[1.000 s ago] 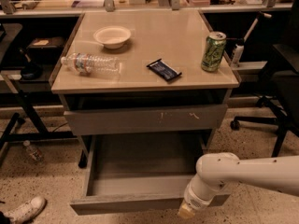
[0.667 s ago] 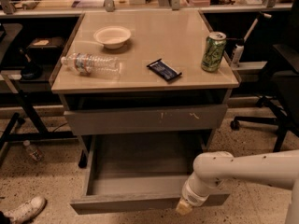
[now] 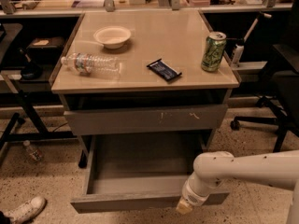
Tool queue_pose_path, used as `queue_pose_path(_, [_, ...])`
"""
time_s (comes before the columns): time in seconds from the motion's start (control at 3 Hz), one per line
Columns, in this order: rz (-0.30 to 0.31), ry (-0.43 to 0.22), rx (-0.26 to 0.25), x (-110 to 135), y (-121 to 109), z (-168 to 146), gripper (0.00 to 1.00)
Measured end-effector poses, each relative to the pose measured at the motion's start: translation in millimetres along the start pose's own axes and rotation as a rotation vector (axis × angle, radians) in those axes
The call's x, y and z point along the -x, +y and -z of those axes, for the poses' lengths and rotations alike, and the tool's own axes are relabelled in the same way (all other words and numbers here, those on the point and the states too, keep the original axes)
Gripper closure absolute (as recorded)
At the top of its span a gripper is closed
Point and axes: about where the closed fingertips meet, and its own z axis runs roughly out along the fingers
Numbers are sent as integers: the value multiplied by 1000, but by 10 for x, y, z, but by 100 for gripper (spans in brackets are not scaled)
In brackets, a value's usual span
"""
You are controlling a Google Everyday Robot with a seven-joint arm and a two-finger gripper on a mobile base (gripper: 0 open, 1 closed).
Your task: Close middle drawer
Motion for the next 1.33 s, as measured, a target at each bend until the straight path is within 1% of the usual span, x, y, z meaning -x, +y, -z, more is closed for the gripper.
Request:
queue_pose_path(0.67, [0, 0, 0, 0, 0, 0, 14])
queue_pose_path(1.0, [0, 0, 0, 0, 1, -1, 0])
queue_pose_path(1.33, [0, 0, 0, 0, 1, -1, 0])
